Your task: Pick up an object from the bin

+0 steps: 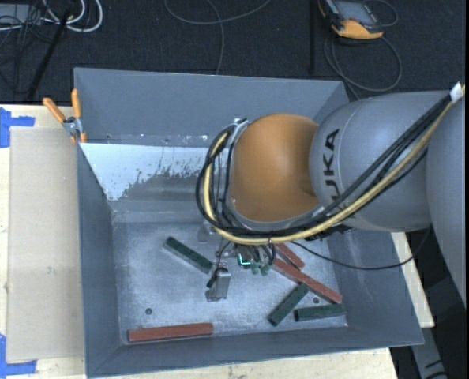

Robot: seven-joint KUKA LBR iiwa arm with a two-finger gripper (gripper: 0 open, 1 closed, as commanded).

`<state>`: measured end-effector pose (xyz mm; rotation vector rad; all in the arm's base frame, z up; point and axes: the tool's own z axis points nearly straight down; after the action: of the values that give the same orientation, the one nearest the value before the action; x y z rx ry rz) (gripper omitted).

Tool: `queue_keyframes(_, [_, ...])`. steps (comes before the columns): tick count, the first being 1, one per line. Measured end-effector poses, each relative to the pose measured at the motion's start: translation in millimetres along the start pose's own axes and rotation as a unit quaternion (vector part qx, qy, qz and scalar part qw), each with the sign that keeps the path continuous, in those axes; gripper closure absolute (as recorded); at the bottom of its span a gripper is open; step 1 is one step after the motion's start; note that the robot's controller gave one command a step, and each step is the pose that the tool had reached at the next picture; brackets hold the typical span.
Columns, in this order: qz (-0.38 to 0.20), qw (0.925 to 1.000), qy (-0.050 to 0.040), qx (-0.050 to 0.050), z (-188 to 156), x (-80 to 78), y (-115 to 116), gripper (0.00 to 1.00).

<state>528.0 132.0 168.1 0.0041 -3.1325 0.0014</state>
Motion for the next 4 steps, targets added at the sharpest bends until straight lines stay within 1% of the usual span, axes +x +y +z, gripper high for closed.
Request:
queue_keyframes(1, [-0.024, 0.9997, -0.0004, 0.001, 102.9, -26.0, -24.5, 0.0])
queue_keyframes(2, [-0.022, 0.9998, -0.0034, 0.0, 98.6, -27.5, -23.8, 1.0])
queue_keyframes(3, [-0.021, 0.9998, -0.0034, -0.001, 98.6, -27.5, -23.8, 0.0])
queue_keyframes(4, [-0.157, 0.9875, -0.0082, 0.0, -22.8, -50.0, -35.4, 0.0])
